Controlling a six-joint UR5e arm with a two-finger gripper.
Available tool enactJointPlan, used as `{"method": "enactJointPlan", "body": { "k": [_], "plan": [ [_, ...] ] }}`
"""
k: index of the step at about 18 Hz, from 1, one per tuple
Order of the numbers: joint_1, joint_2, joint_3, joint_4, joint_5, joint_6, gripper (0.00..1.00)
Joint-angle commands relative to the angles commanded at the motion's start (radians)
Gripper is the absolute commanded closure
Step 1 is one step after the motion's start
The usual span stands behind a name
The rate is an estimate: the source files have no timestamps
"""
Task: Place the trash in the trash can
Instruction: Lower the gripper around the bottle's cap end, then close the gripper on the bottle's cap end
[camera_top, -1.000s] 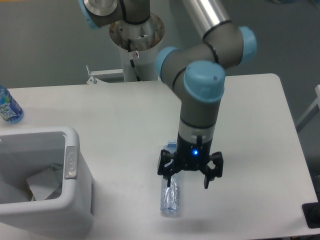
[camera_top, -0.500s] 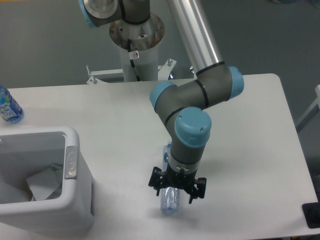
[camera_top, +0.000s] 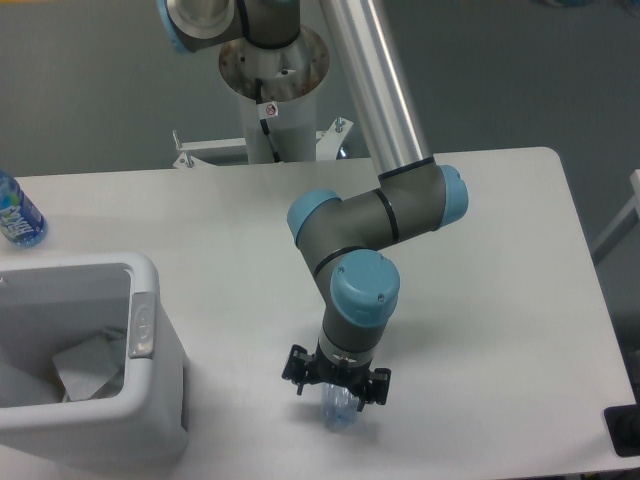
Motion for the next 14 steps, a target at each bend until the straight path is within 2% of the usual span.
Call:
{"method": "enactJointPlan", "body": {
  "k": [5, 14],
  "plan": [
    [0.000, -0.028, -0.005, 0.051, 0.035, -0.002, 0.00],
    [-0.015, -0.051, -0.009, 0.055, 0.071, -0.005, 0.00]
  ]
}}
